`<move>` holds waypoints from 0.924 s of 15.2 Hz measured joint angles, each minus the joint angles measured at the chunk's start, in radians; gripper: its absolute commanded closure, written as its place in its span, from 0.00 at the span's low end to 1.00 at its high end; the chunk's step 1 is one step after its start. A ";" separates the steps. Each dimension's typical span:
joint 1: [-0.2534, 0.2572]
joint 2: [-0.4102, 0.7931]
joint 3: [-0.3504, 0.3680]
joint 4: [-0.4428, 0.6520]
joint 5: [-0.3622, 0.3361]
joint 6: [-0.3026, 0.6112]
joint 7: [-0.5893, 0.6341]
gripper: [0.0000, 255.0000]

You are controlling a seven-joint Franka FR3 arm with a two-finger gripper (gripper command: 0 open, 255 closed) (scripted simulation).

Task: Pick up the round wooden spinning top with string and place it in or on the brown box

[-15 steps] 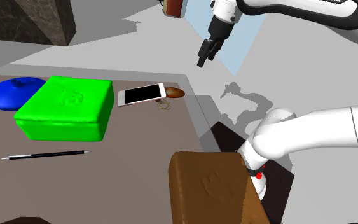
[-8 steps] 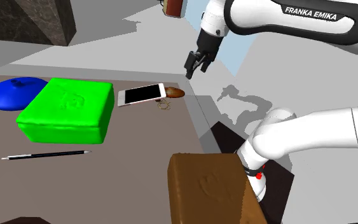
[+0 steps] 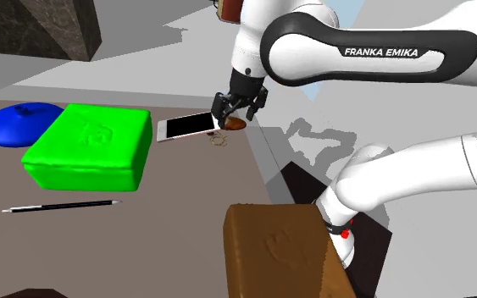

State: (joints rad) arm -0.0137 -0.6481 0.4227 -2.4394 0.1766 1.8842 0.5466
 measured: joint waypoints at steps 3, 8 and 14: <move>-0.023 0.070 0.088 0.031 0.012 0.037 0.144 0.00; -0.032 0.109 0.126 -0.001 0.016 0.106 0.189 0.00; -0.034 0.124 0.137 -0.039 0.018 0.159 0.192 0.00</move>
State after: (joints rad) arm -0.0480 -0.5238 0.5598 -2.4784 0.1949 2.0435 0.7390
